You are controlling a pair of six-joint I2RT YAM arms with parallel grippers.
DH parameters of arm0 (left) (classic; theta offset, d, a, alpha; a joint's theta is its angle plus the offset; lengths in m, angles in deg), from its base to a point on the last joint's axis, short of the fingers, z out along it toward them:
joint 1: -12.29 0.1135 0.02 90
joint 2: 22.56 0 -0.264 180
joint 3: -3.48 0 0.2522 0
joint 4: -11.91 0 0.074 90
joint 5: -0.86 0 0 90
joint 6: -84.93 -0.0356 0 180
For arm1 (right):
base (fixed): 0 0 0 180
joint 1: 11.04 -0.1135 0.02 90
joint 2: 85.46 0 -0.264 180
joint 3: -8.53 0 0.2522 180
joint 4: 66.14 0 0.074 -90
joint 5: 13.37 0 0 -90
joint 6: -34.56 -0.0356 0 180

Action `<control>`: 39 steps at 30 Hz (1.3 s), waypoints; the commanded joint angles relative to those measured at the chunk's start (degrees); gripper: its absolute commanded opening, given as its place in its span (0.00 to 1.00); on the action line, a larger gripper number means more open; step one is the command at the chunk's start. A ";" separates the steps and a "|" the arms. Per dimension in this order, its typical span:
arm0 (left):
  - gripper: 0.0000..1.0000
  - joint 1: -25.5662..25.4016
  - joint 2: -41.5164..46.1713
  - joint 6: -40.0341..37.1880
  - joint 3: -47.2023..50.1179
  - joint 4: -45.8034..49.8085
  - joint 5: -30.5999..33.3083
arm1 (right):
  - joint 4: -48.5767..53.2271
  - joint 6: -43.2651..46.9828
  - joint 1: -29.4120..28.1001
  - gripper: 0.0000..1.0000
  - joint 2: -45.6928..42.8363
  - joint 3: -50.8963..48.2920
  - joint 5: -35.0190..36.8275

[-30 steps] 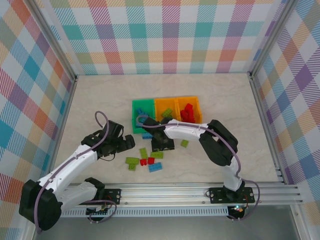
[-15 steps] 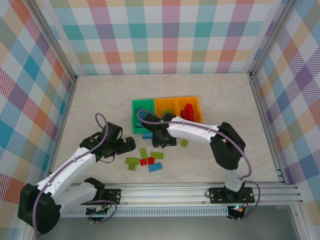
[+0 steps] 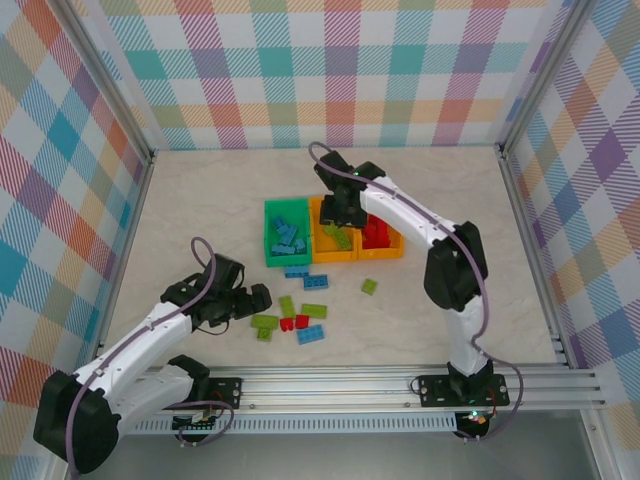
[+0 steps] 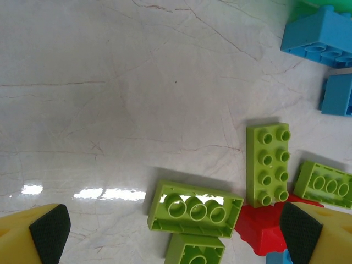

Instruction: Sort the legos into containers by color

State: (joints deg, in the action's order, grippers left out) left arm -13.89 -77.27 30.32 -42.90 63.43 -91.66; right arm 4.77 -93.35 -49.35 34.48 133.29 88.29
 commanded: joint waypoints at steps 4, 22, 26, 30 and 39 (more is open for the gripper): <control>1.00 -0.88 -0.77 4.35 -0.17 -0.12 1.34 | 6.40 2.07 3.16 0.58 7.20 8.44 -4.97; 1.00 -2.91 -4.04 5.71 -1.63 -0.87 2.54 | -2.83 0.68 1.13 0.87 -19.87 -22.72 -4.95; 1.00 -3.46 -5.26 5.79 -1.48 -2.00 2.51 | -3.65 -4.69 1.24 0.85 -25.76 -35.46 -5.16; 1.00 -4.02 -7.11 5.35 -1.95 -2.58 2.45 | -5.26 -6.82 1.22 0.82 -25.52 -39.49 -7.19; 1.00 -4.65 -8.21 4.84 -3.33 -2.08 2.92 | -8.70 -8.46 1.17 0.79 -18.27 -40.60 -8.66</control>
State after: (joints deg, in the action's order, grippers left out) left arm -17.75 -85.45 35.64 -44.87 61.27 -89.56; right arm -2.31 -100.11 -48.17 13.72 92.72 80.83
